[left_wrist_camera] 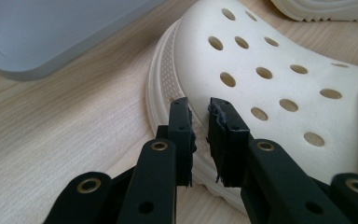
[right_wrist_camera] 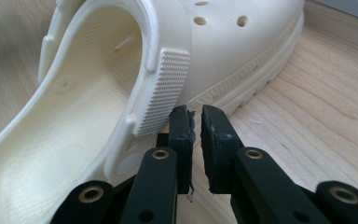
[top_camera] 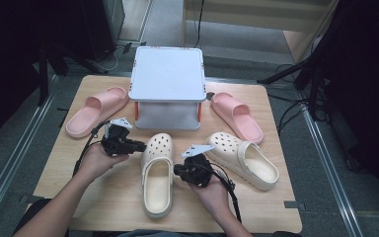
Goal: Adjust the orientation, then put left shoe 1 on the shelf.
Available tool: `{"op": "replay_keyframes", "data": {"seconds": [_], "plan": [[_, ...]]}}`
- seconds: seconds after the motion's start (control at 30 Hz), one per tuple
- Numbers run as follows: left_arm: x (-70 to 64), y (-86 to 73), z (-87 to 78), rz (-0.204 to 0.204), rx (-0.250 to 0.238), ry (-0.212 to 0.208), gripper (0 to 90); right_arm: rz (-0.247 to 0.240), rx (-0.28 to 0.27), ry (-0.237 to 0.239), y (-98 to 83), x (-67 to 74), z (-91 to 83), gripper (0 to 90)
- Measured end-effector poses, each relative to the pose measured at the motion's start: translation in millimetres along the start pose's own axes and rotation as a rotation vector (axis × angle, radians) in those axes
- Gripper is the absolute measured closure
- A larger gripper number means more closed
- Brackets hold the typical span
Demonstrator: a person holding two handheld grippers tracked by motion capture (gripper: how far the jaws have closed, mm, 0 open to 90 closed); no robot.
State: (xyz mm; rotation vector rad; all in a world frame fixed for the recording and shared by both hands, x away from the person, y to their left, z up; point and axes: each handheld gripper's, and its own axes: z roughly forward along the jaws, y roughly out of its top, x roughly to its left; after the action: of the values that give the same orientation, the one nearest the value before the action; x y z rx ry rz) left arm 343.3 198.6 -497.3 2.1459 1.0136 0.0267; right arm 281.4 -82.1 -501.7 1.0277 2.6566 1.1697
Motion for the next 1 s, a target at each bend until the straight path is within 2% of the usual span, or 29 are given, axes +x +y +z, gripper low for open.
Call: {"op": "replay_keyframes", "data": {"seconds": [0.2, 0.37, 0.43, 0.5, 0.63, 0.8, 0.87, 1.0], "plan": [[2.7, 3.7, -1.9, -0.004, 0.016, -0.008, 76.0, 0.014, -0.021, 0.003, 0.4, -3.4, -2.9, 79.7], [6.4, 9.2, -13.8, -0.011, -0.029, 0.001, 75.9, 0.031, -0.065, -0.005, 3.5, -6.7, -15.0, 74.9], [9.6, 12.4, -19.8, -0.03, -0.043, -0.004, 76.0, 0.025, -0.084, -0.004, 5.7, -5.8, -20.2, 71.9], [10.7, 18.0, -28.0, -0.021, -0.07, -0.004, 76.1, 0.015, -0.104, 0.001, 9.4, -3.6, -26.1, 69.1], [12.1, 21.6, -34.8, -0.024, -0.079, -0.001, 76.1, 0.015, -0.121, -0.009, 11.0, -1.2, -31.6, 65.8], [14.8, 30.3, -45.7, -0.026, -0.103, -0.002, 76.2, 0.031, -0.137, 0.007, 11.8, 6.6, -39.0, 59.9], [15.4, 36.0, -49.2, -0.016, -0.096, 0.001, 76.3, 0.024, -0.136, 0.01, 12.2, 9.6, -38.3, 58.3], [16.6, 53.1, -59.6, -0.007, -0.121, 0.01, 76.6, 0.034, -0.125, 0.028, 13.3, 16.1, -31.8, 52.8]]}}
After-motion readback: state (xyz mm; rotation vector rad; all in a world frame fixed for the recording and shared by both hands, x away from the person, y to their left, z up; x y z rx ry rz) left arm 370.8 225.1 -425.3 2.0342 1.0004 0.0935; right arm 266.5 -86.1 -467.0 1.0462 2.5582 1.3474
